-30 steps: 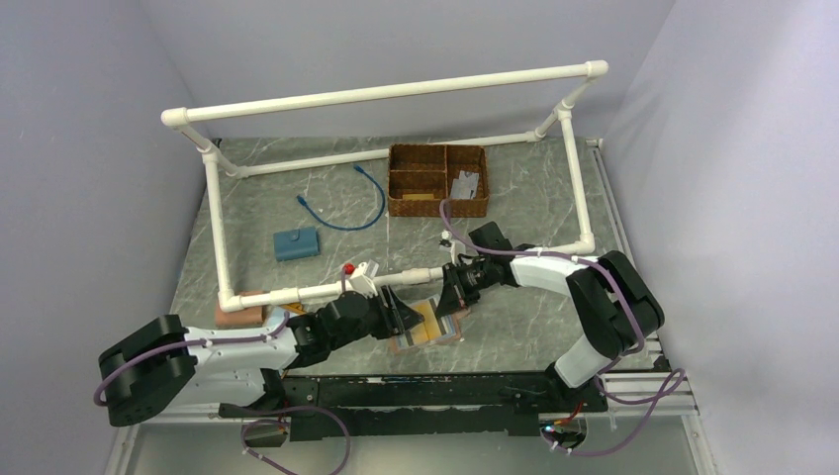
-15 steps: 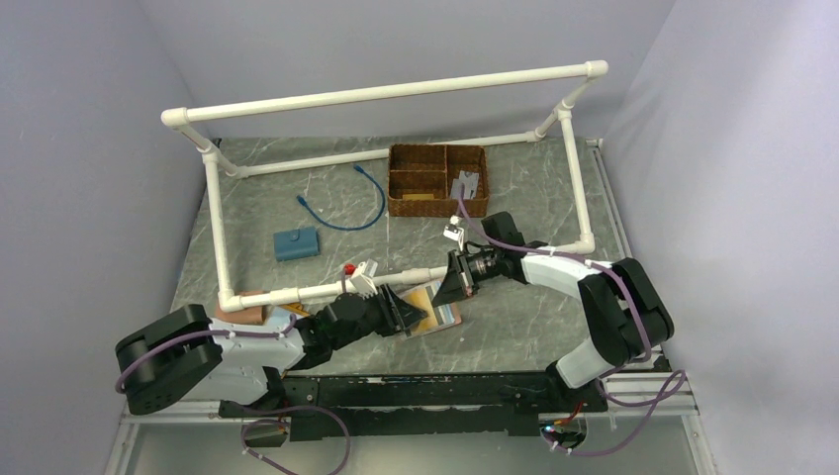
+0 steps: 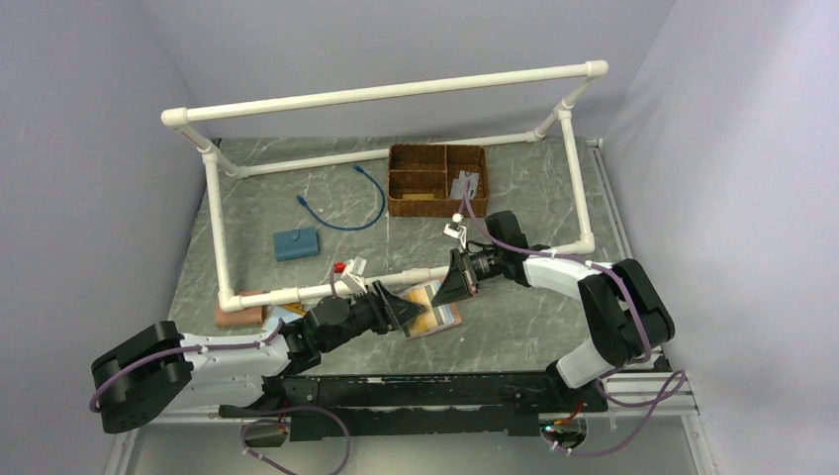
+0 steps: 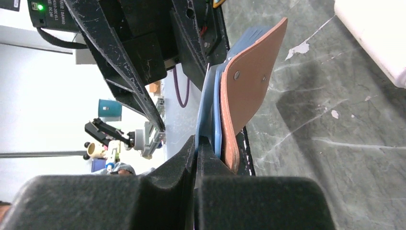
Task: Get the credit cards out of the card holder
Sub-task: Remove the credit card from the card holder.
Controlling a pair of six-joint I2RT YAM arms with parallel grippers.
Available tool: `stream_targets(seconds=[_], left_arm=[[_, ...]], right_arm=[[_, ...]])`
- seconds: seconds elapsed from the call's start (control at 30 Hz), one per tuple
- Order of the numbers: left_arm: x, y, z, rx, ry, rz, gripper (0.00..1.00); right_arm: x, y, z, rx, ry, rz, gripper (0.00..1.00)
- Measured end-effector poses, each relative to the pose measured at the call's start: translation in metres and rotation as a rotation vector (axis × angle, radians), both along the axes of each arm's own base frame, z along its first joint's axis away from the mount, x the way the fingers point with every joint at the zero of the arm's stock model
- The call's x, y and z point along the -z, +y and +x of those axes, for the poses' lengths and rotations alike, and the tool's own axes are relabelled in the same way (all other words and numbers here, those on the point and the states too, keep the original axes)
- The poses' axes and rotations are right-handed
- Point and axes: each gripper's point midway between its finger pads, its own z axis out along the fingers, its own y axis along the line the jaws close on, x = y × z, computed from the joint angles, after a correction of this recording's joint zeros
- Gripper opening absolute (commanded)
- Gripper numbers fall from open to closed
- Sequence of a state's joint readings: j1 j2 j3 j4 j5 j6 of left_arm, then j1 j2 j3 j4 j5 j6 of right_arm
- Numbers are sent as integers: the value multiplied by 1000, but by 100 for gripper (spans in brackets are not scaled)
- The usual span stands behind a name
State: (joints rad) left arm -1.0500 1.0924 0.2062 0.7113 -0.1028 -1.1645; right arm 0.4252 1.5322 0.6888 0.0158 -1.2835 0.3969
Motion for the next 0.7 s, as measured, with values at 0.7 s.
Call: stream_targets(seconds=[0.7], left_arm=[[-13, -3, -3, 23, -40, -81, 34]], right_arm=[[-15, 3, -14, -72, 23, 71, 0]])
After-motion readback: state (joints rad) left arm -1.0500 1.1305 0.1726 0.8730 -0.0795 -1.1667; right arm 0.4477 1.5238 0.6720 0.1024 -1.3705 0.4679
